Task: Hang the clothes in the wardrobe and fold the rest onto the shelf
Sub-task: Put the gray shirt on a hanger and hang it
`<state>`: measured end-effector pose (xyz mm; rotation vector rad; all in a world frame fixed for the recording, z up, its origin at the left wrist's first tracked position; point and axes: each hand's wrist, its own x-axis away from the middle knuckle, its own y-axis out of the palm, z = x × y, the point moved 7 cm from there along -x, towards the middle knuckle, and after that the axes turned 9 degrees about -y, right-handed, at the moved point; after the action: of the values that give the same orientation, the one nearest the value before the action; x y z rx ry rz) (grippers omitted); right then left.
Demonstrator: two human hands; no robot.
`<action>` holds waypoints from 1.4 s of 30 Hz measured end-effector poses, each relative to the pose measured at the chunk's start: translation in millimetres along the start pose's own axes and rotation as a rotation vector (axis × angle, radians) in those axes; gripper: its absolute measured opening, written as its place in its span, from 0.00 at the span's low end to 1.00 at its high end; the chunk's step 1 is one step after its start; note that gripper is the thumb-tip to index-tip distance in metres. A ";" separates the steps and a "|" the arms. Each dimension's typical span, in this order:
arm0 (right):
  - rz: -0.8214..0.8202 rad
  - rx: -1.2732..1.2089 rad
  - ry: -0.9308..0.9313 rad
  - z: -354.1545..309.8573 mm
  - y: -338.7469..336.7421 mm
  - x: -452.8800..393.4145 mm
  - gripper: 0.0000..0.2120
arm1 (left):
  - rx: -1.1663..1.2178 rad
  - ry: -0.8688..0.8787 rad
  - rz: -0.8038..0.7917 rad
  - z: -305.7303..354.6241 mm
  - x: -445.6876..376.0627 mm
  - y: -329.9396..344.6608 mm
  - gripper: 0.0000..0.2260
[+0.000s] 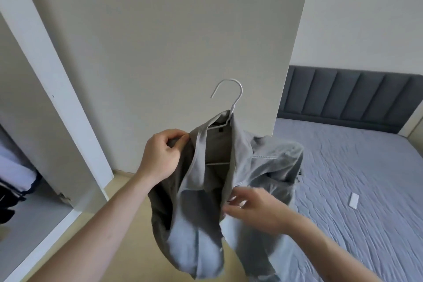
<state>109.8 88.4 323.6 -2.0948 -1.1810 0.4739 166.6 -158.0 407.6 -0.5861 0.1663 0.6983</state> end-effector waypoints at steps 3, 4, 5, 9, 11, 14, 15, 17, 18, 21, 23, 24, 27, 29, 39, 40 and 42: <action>0.184 0.021 -0.025 12.0 -49.5 13.3 0.07 | -0.065 0.029 0.031 3.6 -0.8 -3.4 0.08; 0.254 0.001 -0.047 14.2 -66.4 16.7 0.03 | -0.081 0.034 0.035 4.9 -0.2 -3.5 0.08; 0.335 -0.017 -0.071 15.2 -83.9 19.3 0.03 | -0.092 0.035 0.035 5.9 0.9 -3.7 0.07; 0.617 0.029 -0.151 19.1 -144.3 20.3 0.10 | -0.117 0.013 0.021 7.2 3.8 -9.7 0.06; 0.587 0.120 -0.187 19.1 -156.3 10.2 0.13 | -0.130 0.000 0.028 9.2 2.2 -15.0 0.06; 0.382 0.240 -0.158 28.3 -157.1 -13.9 0.11 | -0.131 -0.026 0.046 12.7 0.5 -23.8 0.06; 0.321 0.236 -0.148 32.2 -155.4 -21.6 0.05 | -0.129 -0.036 0.059 13.5 0.4 -27.9 0.06; 0.246 0.193 -0.160 38.5 -149.7 -35.8 0.11 | -0.126 -0.076 0.099 11.3 1.7 -37.9 0.07; 0.229 0.156 -0.177 39.9 -145.6 -42.2 0.15 | -0.129 -0.109 0.125 7.7 3.4 -43.2 0.07; 0.181 0.016 -0.263 32.3 -126.4 -57.7 0.15 | -0.177 -0.243 0.188 -9.0 14.4 -54.9 0.06; 0.131 -0.048 -0.299 24.8 -108.8 -69.6 0.15 | -0.211 -0.319 0.225 -19.4 25.4 -63.2 0.06; 0.097 -0.065 -0.311 20.1 -98.8 -75.2 0.15 | -0.228 -0.341 0.250 -23.1 31.0 -69.4 0.06; 0.033 -0.110 -0.367 5.0 -74.6 -88.6 0.17 | -0.285 -0.371 0.318 -29.5 45.5 -90.0 0.06; 0.029 -0.140 -0.394 -5.9 -65.8 -96.4 0.17 | -0.324 -0.352 0.361 -28.1 50.1 -98.9 0.06; -0.018 -0.253 -0.434 -92.5 0.6 -173.7 0.15 | -0.538 -0.321 0.630 -52.3 39.3 -167.0 0.10; -0.017 -0.271 -0.430 -101.0 11.1 -183.1 0.16 | -0.567 -0.343 0.635 -59.7 38.1 -179.8 0.11; -0.017 -0.295 -0.428 -119.2 32.7 -203.0 0.16 | -0.565 -0.380 0.676 -73.6 38.7 -207.5 0.13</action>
<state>95.0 -141.7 381.5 -2.2974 -1.5909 0.8117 333.9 -304.9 427.5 -0.9337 -0.2121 1.5235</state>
